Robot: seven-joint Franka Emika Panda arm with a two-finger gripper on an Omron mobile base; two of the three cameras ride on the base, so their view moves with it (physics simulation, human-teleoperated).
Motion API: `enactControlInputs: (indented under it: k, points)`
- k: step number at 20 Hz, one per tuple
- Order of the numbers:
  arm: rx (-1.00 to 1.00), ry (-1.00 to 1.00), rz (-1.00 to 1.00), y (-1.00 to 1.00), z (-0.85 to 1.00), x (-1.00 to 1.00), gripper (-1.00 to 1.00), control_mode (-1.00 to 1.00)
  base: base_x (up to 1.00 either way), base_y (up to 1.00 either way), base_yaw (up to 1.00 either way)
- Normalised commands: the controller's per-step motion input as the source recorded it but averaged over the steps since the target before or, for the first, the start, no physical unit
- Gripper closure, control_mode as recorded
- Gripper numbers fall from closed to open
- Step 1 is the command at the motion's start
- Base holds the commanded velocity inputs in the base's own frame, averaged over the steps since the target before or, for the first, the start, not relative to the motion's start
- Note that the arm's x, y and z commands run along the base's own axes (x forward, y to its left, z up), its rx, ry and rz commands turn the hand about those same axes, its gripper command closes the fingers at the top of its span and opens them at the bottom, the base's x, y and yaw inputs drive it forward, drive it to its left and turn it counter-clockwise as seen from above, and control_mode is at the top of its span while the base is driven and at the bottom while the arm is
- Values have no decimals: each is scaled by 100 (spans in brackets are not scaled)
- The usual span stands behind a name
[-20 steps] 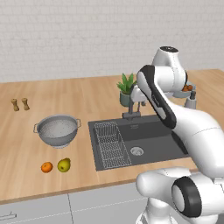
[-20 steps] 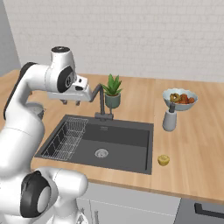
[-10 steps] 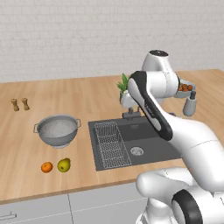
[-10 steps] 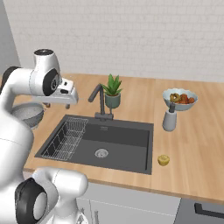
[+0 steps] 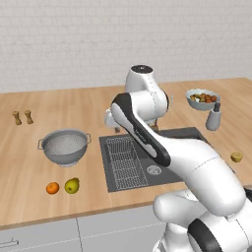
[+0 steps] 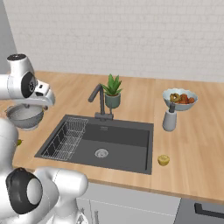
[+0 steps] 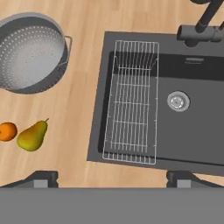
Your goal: Put the colander in the sink, put the kiwi, pear, tangerine in the colander, and turn on the sink faucet and pour water over the colander.
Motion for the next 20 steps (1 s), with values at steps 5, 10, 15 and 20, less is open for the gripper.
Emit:
enactControlInputs:
  k: [5, 10, 15, 20]
  points:
    - [0, 0, -10, 79, -28, 35, -100, -100, 0, 0, 0]
    - [0, 0, -13, 58, -35, 34, -100, -100, 0, 0, 0]
    - [0, 0, -16, 54, -42, 33, -100, -100, 0, 0, 0]
    - [0, 0, -15, 48, -44, 35, -100, -100, 0, 0, 0]
